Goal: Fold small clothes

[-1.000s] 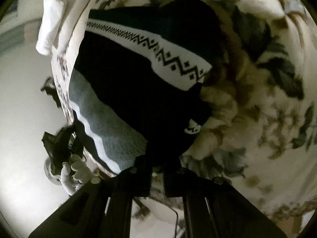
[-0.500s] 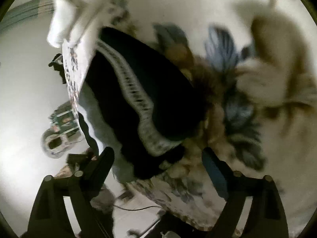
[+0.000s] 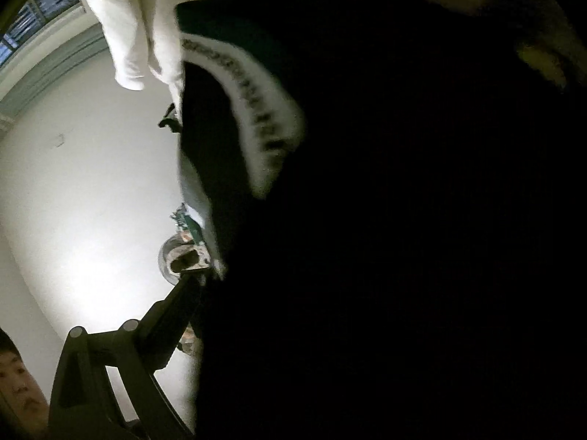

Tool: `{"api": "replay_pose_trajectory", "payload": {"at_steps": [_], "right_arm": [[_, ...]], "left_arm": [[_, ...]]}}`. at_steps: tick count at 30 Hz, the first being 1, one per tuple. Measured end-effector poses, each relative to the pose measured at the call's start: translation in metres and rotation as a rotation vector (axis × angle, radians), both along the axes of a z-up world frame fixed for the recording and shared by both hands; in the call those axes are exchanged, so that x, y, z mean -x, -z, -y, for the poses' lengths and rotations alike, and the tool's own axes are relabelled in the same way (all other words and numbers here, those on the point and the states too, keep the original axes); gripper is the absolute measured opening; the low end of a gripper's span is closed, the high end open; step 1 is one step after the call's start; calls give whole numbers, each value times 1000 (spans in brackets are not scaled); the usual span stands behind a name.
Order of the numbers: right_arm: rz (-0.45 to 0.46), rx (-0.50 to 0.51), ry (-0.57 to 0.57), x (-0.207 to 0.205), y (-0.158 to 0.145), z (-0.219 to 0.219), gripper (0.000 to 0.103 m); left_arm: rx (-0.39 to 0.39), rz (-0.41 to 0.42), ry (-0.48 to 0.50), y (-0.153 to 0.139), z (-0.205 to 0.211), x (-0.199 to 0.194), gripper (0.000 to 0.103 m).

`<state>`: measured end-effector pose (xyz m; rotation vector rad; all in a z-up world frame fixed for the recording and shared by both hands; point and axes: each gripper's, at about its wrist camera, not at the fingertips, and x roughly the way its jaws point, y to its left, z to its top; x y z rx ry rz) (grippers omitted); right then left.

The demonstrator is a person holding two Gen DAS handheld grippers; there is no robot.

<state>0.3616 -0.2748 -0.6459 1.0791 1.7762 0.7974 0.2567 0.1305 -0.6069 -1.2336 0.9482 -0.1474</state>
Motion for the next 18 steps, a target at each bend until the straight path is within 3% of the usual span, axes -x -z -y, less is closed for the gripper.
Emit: {"api": "replay_pose_trajectory", "payload": {"at_steps": [1,2,3,4,10,18], "right_arm": [[18,6,0,-2,-2,-3,101],[33,29,-3,-2,-4,-7,97],[57,43,-7,0,-8,-11,69],[72,66,-12,1,-10,-13,31],[157,153,101,15,-56,-9,27],[248,204,333,-3,-160,-23,27]], "left_arm": [[-25,-2,4,-5,2,-4,69],[-49,-8,15,-9,3,-6,43],[-66,-16,24,-13,2,-6,35],[-96,-27,22,-22,1,-8,33],[-152,-47,90,-53,-7,-31,29],[-171,12,332,-127,-28,-133,29]]}}
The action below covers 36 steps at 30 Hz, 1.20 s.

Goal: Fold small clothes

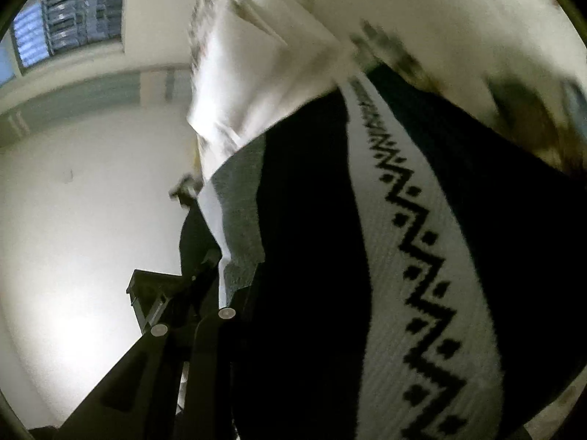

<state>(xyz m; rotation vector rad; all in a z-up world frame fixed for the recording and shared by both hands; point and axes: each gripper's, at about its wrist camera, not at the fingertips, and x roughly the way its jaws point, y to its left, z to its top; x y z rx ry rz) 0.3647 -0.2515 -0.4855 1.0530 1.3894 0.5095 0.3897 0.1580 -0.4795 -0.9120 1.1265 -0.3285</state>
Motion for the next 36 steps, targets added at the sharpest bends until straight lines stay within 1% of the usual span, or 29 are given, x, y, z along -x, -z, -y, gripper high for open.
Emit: {"api": "replay_pose_trajectory", "payload": {"at_steps": [3,4,6,8,10,11,12,13,14,16,18,20,22,23,24,25,26,27,28,29,30,31,32,34,35,36], "right_arm": [[65,14,97,-26,-46,0,27],[96,17,140,-40,-64,-1,27],[145,27,198,-66,-89,-5,27],[203,51,255,-101,-113,-21,27],[242,60,293,-137,-121,-36,27],[250,64,306,-157,-120,-53,27],[265,76,318,-175,-117,-60,27],[268,79,323,-191,-113,-69,27],[266,75,327,-205,-103,-78,27],[253,100,318,-240,-73,-99,27],[224,121,311,-254,-49,-108,27],[202,142,301,-260,-24,-112,27],[194,162,287,-268,-15,-117,27],[183,170,275,-270,-11,-117,27],[175,173,269,-269,-9,-117,31],[163,190,258,-266,-8,-116,36],[145,230,239,-266,-11,-117,38],[136,261,221,-270,-12,-118,44],[123,321,194,-268,-17,-121,52],[115,381,174,-260,-25,-121,54],[114,428,161,-262,-26,-124,56],[109,496,150,-259,-33,-127,64],[105,555,143,-256,-40,-129,70],[110,665,127,-249,-54,-135,91],[121,742,116,-244,-64,-140,96],[130,816,103,-239,-73,-145,103]], "left_arm": [[18,46,91,-38,0,-60,29],[25,63,117,-51,0,-82,29],[34,98,171,-75,0,-125,29],[41,132,218,-94,1,-175,30],[48,153,245,-101,-2,-216,30],[48,159,259,-100,-5,-239,30],[44,159,275,-96,-8,-261,30],[40,157,280,-91,-10,-273,30],[18,148,290,-81,-13,-292,31],[-10,120,303,-60,-17,-319,31],[-29,55,319,-26,-24,-339,31],[-42,-4,336,-3,-32,-347,33],[-34,-44,348,13,-37,-348,35],[-28,-49,351,15,-39,-347,38],[-23,-54,352,16,-42,-347,41],[-23,-67,347,15,-45,-344,42],[-29,-70,344,13,-47,-343,43],[-55,-73,346,9,-49,-341,47],[-125,-66,345,0,-49,-336,48],[-187,-51,340,-6,-49,-336,49],[-253,-26,327,-18,-51,-333,49],[-336,7,309,-29,-51,-326,49],[-436,42,293,-42,-51,-318,49],[-565,97,257,-59,-52,-304,50],[-618,122,242,-69,-50,-293,59],[-651,136,233,-74,-48,-286,77]]}}
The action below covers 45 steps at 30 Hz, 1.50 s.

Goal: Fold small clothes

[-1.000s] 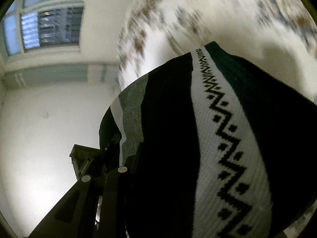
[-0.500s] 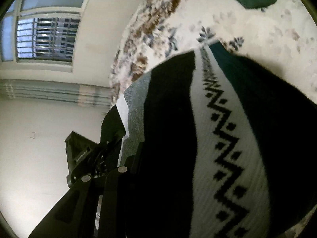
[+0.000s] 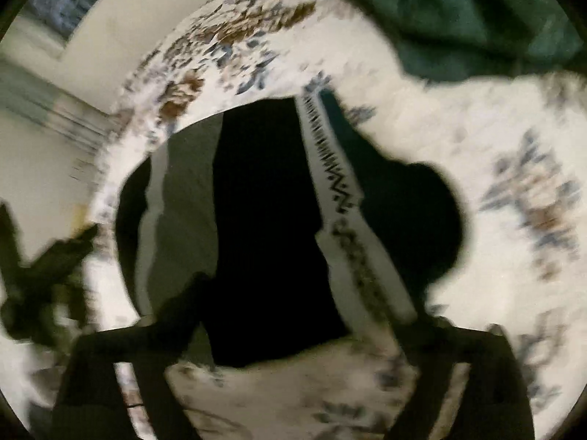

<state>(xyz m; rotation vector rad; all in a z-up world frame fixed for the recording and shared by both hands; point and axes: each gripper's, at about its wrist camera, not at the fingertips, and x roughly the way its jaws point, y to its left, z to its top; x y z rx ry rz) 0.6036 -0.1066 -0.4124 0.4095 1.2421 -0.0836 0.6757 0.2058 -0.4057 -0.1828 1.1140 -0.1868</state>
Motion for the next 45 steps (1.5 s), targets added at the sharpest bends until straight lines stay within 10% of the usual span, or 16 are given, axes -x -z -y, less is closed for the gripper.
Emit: {"api": "replay_pose_trajectory", "payload": {"at_steps": [5,11,30,45], "right_arm": [[23,296,6,50,-51,-13,103],[62,407,22,109,-125,-15,103],[425,483,6,379,-443,-42,103],[568,469,-39,532,-546,-33,103]], "left_arm": [[-106,42,-22,-24,14,48,101],[-168,84,-55,-65,26,105,102],[-240,350,-61,-318,57,346,102],[-202,465,-94,-386,76,469,102]]}}
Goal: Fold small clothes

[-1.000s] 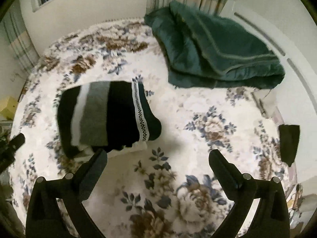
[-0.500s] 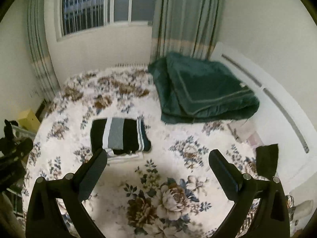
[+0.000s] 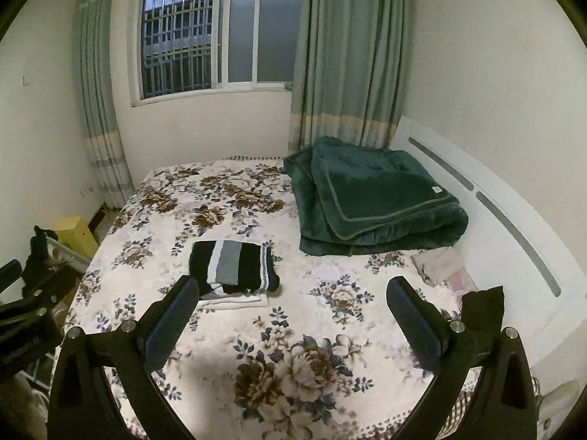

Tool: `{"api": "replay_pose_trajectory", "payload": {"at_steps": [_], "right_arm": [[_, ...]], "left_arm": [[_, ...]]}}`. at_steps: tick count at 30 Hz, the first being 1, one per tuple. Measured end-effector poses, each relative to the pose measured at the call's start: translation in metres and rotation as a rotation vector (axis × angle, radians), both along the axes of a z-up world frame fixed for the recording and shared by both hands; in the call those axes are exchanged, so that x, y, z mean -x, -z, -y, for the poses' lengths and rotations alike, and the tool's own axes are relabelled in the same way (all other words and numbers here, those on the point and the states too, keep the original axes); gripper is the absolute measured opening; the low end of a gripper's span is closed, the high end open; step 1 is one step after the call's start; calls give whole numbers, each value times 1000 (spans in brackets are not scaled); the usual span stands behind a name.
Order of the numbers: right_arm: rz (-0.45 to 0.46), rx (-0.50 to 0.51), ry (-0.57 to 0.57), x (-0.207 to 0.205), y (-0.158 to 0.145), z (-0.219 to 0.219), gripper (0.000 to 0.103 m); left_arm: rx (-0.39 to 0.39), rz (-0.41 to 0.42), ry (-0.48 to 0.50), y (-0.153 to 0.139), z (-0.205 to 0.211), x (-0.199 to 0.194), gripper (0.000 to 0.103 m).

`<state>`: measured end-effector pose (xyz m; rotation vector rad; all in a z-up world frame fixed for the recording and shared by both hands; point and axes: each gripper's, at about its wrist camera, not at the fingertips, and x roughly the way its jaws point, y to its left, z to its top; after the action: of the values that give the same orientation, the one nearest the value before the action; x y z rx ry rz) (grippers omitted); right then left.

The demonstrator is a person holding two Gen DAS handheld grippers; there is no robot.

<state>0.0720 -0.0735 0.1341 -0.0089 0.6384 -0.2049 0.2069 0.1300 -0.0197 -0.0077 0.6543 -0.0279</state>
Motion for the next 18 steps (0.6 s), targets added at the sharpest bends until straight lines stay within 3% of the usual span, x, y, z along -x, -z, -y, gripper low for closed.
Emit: {"api": "replay_pose_trajectory", "payload": {"at_steps": [7,18], "right_arm": [[26,-1,-15,32,-18,5,103],[32,-9,-31,45,-24,9,103]], "left_arm": [[16,24,6,-8,5,21,102],[7,64,-19,-14,-2,33,103]]}}
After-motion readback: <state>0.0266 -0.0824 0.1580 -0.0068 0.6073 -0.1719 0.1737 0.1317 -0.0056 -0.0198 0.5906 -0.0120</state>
